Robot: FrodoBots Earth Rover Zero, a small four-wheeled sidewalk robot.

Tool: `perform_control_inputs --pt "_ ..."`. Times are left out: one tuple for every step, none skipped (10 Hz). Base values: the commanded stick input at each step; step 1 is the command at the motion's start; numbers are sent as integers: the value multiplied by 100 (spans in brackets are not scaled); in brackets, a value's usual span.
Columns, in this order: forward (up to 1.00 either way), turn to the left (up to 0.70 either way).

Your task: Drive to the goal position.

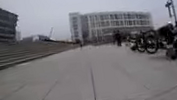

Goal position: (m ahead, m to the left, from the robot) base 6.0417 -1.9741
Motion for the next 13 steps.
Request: perform_control_inputs --pt "100 -40" --pt "100 -40" --pt "100 -40" --pt "100 -25" --pt "100 -8" --pt "100 0" --pt "100 3" --pt "100 6" --pt "100 7" --pt "100 3" --pt "100 2" --pt "100 4" --pt "100 0"
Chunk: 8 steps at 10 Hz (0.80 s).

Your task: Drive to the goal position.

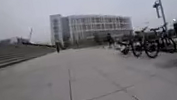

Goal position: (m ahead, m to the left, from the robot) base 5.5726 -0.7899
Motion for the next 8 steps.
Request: perform_control_inputs --pt "100 0" --pt "100 0" --pt "100 -13" --pt "100 -40" --pt "100 -40" --pt "100 -40" --pt "100 -20" --pt "100 3"
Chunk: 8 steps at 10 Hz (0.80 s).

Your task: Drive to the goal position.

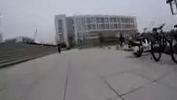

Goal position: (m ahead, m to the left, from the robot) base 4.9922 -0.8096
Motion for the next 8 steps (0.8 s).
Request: perform_control_inputs --pt "100 7" --pt "100 0" --pt "100 0" --pt "100 0" --pt "100 0" --pt "100 0" --pt "100 0" --pt "100 0"
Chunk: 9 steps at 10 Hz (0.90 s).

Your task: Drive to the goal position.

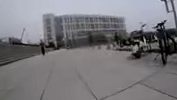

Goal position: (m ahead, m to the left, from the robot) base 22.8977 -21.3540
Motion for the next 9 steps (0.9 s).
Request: perform_control_inputs --pt "100 0" --pt "100 0" --pt "100 0" --pt "100 10" --pt "100 12" --pt "100 8" --pt "100 7" --pt "100 7" --pt "100 6"
